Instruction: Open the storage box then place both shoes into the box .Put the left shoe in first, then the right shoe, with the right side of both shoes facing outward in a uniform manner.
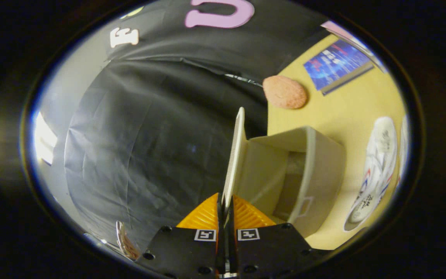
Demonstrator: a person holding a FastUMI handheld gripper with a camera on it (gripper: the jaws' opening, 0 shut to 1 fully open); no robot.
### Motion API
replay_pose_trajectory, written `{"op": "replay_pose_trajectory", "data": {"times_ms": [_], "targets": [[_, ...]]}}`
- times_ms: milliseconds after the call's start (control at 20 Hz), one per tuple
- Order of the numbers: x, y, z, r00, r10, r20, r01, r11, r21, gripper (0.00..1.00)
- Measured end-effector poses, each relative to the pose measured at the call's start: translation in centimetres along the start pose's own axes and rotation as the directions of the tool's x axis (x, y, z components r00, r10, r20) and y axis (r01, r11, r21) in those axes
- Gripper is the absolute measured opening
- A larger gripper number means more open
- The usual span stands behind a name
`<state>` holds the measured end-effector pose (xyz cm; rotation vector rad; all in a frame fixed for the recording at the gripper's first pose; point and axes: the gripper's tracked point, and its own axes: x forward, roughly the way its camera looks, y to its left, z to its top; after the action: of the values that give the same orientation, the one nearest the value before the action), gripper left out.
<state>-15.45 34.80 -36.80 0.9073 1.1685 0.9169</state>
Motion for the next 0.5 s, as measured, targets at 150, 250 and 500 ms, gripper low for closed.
{"op": "replay_pose_trajectory", "data": {"times_ms": [150,250,500], "targets": [[2.9,4.1,0.8,0.998,0.038,-0.042,-0.042,0.996,-0.085,0.06],[5.2,5.9,0.7,0.996,0.054,-0.071,-0.061,0.994,-0.094,0.06],[10.5,8.3,0.1,0.996,0.057,-0.075,-0.060,0.997,-0.046,0.06]]}}
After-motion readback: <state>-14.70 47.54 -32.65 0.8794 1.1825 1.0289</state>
